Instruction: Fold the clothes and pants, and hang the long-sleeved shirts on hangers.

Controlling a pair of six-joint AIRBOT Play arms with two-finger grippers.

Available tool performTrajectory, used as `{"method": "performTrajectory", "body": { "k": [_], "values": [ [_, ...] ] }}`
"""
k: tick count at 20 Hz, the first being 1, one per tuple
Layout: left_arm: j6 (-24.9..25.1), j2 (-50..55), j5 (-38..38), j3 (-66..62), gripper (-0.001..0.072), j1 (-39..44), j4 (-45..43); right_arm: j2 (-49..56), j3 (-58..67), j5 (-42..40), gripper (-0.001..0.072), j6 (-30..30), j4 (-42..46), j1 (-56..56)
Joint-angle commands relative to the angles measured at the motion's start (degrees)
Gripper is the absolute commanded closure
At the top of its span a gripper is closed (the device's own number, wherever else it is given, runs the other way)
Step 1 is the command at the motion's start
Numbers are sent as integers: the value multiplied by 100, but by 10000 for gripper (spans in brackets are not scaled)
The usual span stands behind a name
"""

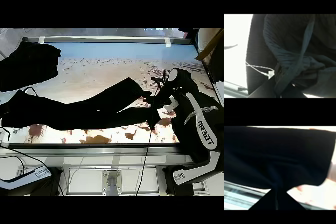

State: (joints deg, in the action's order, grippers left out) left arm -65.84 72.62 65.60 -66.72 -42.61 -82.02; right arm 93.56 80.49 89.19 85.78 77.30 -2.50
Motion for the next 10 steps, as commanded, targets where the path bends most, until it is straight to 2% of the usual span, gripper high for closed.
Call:
{"method": "performTrajectory", "body": {
  "k": [1,5,10],
  "values": [
    [-339,4,-57,0,696,-50,-142,33,-59,553,705,92,463,205],
    [-863,-28,-256,-96,696,-149,-645,-428,-501,649,705,92,890,229],
    [-881,-109,-232,-717,696,-223,-713,-1445,-778,1005,706,-184,1163,297]
  ]
}}
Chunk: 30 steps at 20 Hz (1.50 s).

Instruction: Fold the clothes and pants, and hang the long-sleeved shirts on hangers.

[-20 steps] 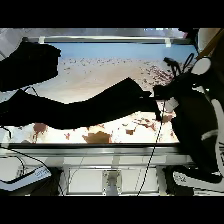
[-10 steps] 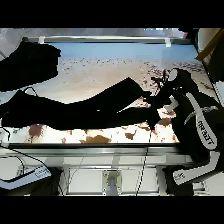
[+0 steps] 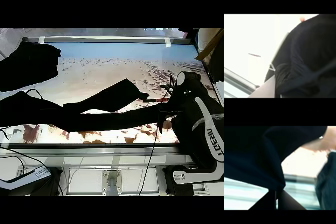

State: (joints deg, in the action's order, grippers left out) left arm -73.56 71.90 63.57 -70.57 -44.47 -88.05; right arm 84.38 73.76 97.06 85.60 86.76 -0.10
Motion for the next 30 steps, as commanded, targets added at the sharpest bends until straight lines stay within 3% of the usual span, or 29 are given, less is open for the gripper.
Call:
{"method": "performTrajectory", "body": {
  "k": [1,7,11,16,19,22,23,24,26,27,28,29,30],
  "values": [
    [-109,-44,-24,-509,696,-26,-109,-758,-66,297,706,-166,214,157],
    [-234,133,76,-1141,697,199,-114,-1530,120,461,707,-448,149,822],
    [-634,1113,24,-1401,697,846,-216,-1108,15,-9,707,-470,-269,820],
    [-1305,2549,-511,-2739,697,1644,-221,-260,7,-649,706,-114,-376,820],
    [-1639,3047,-916,-3322,697,1875,-219,107,7,-1097,706,-74,-695,798],
    [-1755,3268,-828,-3421,680,1930,-173,356,9,-1419,706,-61,-813,584],
    [-1753,3244,-761,-3423,439,1930,-179,391,7,-1456,706,-63,-815,468],
    [-1753,3156,-680,-3425,-3,1928,-184,402,7,-1460,705,-63,-811,376],
    [-1681,2826,-396,-3425,31,1825,-337,400,9,-1405,699,-55,-811,258],
    [-1561,2621,-208,-3425,31,1751,-463,396,9,-1344,557,-50,-841,258],
    [-1392,2376,15,-3423,32,1635,-520,387,9,-1250,305,26,-852,264],
    [-1207,2159,221,-3416,32,1495,-518,361,9,-1121,232,68,-831,275],
    [-1073,1969,426,-3394,32,1318,-494,308,9,-997,232,66,-807,282]
  ]
}}
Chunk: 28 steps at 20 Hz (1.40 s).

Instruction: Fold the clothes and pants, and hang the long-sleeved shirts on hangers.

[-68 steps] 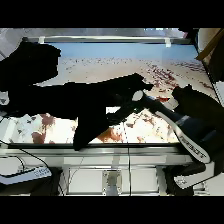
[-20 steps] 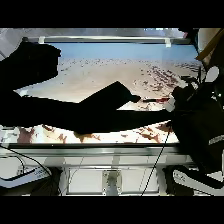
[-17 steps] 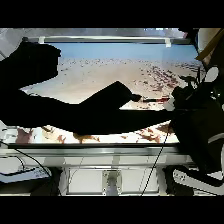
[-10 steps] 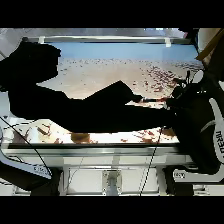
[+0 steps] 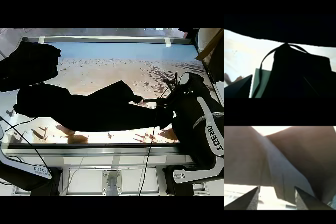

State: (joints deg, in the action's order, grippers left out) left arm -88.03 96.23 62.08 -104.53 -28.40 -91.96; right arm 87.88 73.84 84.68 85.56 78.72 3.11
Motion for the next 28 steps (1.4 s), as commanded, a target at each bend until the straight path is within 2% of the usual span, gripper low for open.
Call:
{"method": "performTrajectory", "body": {
  "k": [1,5,8,10,11,13,16,17,18,19,20,22,24,26,28],
  "values": [
    [466,-603,756,81,33,-468,0,-149,0,337,233,55,79,-39],
    [1174,-942,975,1464,33,-1215,1355,-970,-2,450,232,-55,245,-39],
    [2129,-933,94,2730,33,-1578,2363,-1788,0,452,232,-26,149,-42],
    [2872,-916,-667,3169,34,-1611,2660,-2269,0,424,232,133,-164,-42],
    [2997,-835,-846,3200,34,-1576,2726,-2465,0,420,233,149,-345,-42],
    [3263,-612,-848,3198,35,-1493,2918,-2804,0,407,233,262,-461,-42],
    [3521,-264,-293,3198,38,-1346,2924,-3069,0,411,233,385,-380,-42],
    [3624,-192,-31,3198,129,-1333,2931,-3104,0,417,233,387,-369,-42],
    [3685,-177,162,3195,322,-1320,2946,-3119,0,422,234,400,-367,-42],
    [3696,-201,249,3189,608,-1320,2946,-3117,0,431,235,402,-367,-42],
    [3707,-262,319,3171,695,-1325,2944,-3117,0,428,250,402,-367,-42],
    [3591,-516,503,3008,695,-1325,2946,-3117,2,455,262,400,-363,-42],
    [2955,-887,1043,2658,695,-1325,2822,-3117,2,557,262,398,-343,-42],
    [2601,-1259,2168,2094,696,-1296,2092,-3117,2,706,262,391,-328,-42],
    [2218,-1484,3112,1589,695,-1250,901,-3117,0,739,262,372,-319,-42]
  ]
}}
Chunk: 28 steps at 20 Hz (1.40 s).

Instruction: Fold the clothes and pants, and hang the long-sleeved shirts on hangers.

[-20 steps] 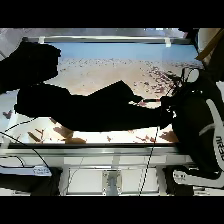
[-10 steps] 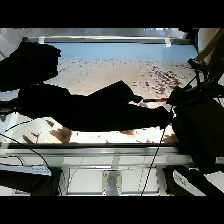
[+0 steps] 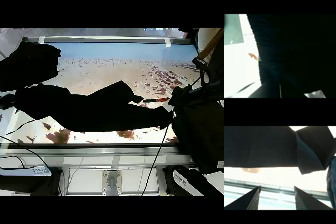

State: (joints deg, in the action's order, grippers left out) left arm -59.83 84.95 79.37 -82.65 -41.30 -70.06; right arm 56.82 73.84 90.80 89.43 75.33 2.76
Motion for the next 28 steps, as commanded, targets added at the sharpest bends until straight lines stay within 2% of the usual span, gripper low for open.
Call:
{"method": "performTrajectory", "body": {
  "k": [1,2,4,10,11,12,13,14,19,21,23,25,26,28],
  "values": [
    [-883,-457,1506,-780,696,44,-1843,-11,2,122,261,-55,22,-7],
    [-1117,-555,1526,-918,695,42,-2273,-11,0,122,262,-55,55,-7],
    [-1222,-651,1497,-1010,697,24,-2551,-11,0,111,261,-55,188,-7],
    [-1252,621,1325,-999,693,229,-1576,0,0,-623,260,-55,153,-7],
    [-1353,918,1091,-1001,575,264,-1582,0,0,-651,260,-55,146,-7],
    [-1471,1163,857,-1001,289,282,-1593,0,0,-649,260,-55,151,-7],
    [-1633,1342,717,-1001,49,282,-1602,0,0,-647,260,-55,166,-7],
    [-1714,1443,680,-1001,4,278,-1609,0,0,-634,260,-55,181,-7],
    [-1626,894,664,-870,5,-348,-1591,-7,-2,46,260,-256,758,-7],
    [-1202,435,546,-319,6,-960,-1104,-11,-20,210,260,-313,907,-4],
    [-595,-61,278,603,6,-1753,-105,-11,-107,195,260,-308,892,-7],
    [411,-323,2,1419,15,-2468,1237,-11,-249,151,260,-306,887,-7],
    [737,-323,11,1670,17,-2675,1690,-11,-363,138,260,-306,887,-7],
    [1040,-291,9,2055,61,-2771,1703,-17,-686,28,259,-323,890,7]
  ]
}}
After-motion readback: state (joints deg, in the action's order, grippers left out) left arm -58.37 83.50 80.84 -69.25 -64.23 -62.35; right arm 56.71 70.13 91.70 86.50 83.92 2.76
